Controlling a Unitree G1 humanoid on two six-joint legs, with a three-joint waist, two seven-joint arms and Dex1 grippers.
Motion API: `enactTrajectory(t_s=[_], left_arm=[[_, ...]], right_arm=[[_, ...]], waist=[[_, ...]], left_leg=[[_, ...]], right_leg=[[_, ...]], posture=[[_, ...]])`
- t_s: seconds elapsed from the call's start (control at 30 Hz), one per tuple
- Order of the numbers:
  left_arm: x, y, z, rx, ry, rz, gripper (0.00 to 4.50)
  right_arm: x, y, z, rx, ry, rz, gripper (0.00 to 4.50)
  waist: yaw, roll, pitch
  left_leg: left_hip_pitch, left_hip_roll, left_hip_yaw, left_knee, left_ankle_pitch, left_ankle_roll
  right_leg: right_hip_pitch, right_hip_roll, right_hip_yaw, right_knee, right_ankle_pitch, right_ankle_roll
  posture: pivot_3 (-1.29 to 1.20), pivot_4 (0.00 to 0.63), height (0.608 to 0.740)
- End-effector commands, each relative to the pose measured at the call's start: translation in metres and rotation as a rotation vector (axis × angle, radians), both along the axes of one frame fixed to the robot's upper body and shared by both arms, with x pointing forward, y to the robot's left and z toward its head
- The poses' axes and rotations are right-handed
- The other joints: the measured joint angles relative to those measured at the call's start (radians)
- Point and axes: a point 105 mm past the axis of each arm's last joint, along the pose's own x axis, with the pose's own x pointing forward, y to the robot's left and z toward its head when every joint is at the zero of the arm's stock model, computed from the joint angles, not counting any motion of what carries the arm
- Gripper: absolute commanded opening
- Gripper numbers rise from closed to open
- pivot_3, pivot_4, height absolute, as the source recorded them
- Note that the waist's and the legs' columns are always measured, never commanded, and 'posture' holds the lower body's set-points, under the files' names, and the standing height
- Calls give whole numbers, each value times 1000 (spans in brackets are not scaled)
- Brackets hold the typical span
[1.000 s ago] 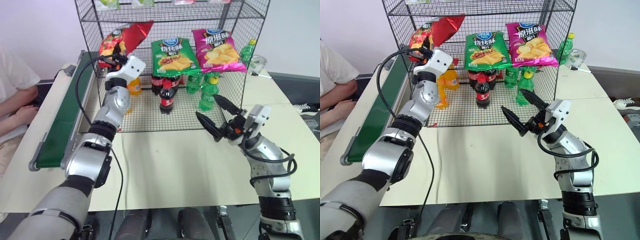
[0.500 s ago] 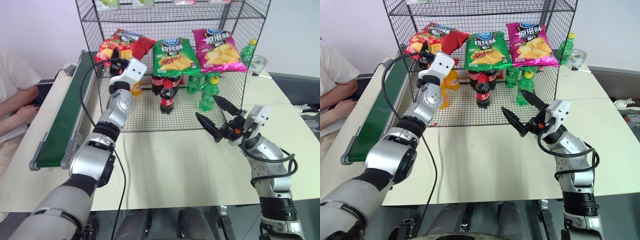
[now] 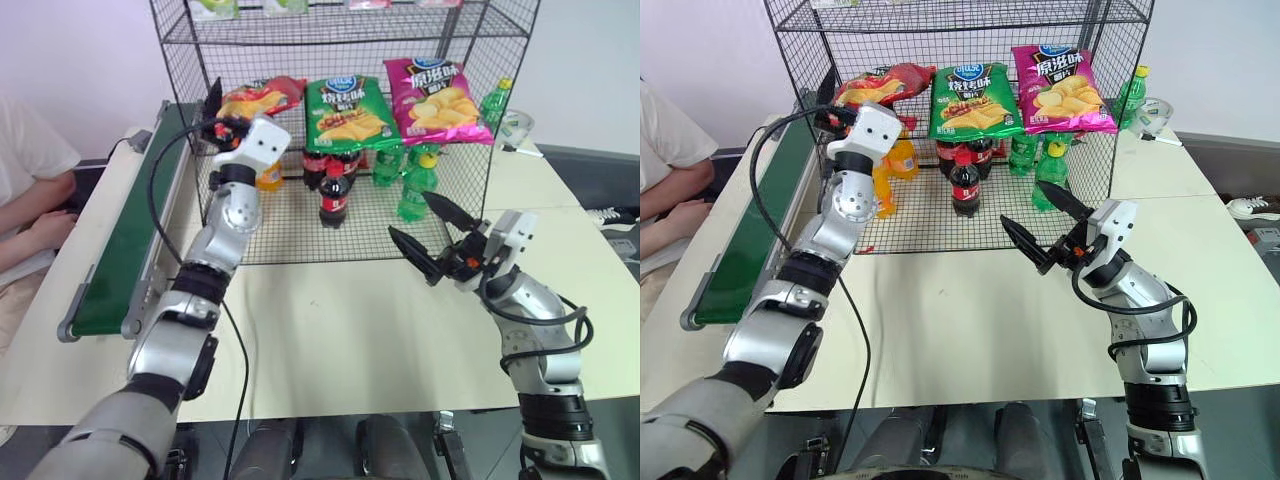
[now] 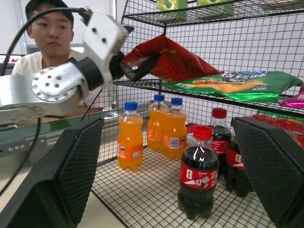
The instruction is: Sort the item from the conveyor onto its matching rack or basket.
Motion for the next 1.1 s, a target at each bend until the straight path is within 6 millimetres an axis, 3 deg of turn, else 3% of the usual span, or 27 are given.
enactTrajectory(t_s=[0.03, 0.2, 0.3, 0.8, 0.87, 0.93, 1.0, 1.1], left_arm=[[-17, 12, 16, -5, -54, -11, 4482], [-42, 17, 3, -41, 24, -193, 4482], [-56, 34, -1, -52, 62, -228, 4482], [-105, 85, -31, -469, 485, -730, 4482], [-115, 88, -35, -515, 535, -781, 4482], [-125, 95, -57, -553, 696, -778, 4482], [-139, 114, -72, -579, 780, -742, 4482], [-154, 132, -80, -563, 813, -734, 4482]], right_arm=[[-4, -1, 10, -6, -46, 7, 4500], [-5, -3, 11, -10, -44, 6, 4500], [-6, -9, 10, -21, -41, -8, 4500], [-12, -34, 13, -76, -32, -45, 4500], [-16, -40, 12, -113, -31, -49, 4500], [-21, -52, 16, -136, -21, -58, 4500], [-31, -68, 13, -189, 13, -59, 4500], [-41, -81, 11, -234, 50, -54, 4500]], waist=[[0, 0, 0], [1, 0, 0], [1, 1, 0], [0, 1, -1], [2, 1, -1], [2, 1, -1], [2, 3, -1], [3, 3, -1]], left_leg=[[0, 0, 0, 0, 0, 0], [0, 0, 0, 0, 0, 0], [0, 0, 0, 1, 0, 0], [0, 1, -1, 1, -3, 5], [0, 1, -1, 2, -3, 5], [0, 1, -1, 2, -4, 6], [0, 1, -1, 2, -5, 8], [0, 1, -1, 1, -5, 9]], right_leg=[[0, 0, 0, 0, 0, 0], [0, 0, 0, 0, 0, 0], [0, -2, 0, 0, 0, 0], [1, -2, 0, -1, 0, -1], [2, -2, 0, -1, 0, -1], [2, -2, 0, -2, 0, -1], [2, -3, 1, -3, 0, -1], [3, -2, 1, -4, 0, -1]], posture=[[0, 150, 740], [0, 150, 740], [0, 150, 740], [0, 150, 740], [0, 150, 740], [0, 150, 740], [0, 150, 740], [0, 150, 740]])
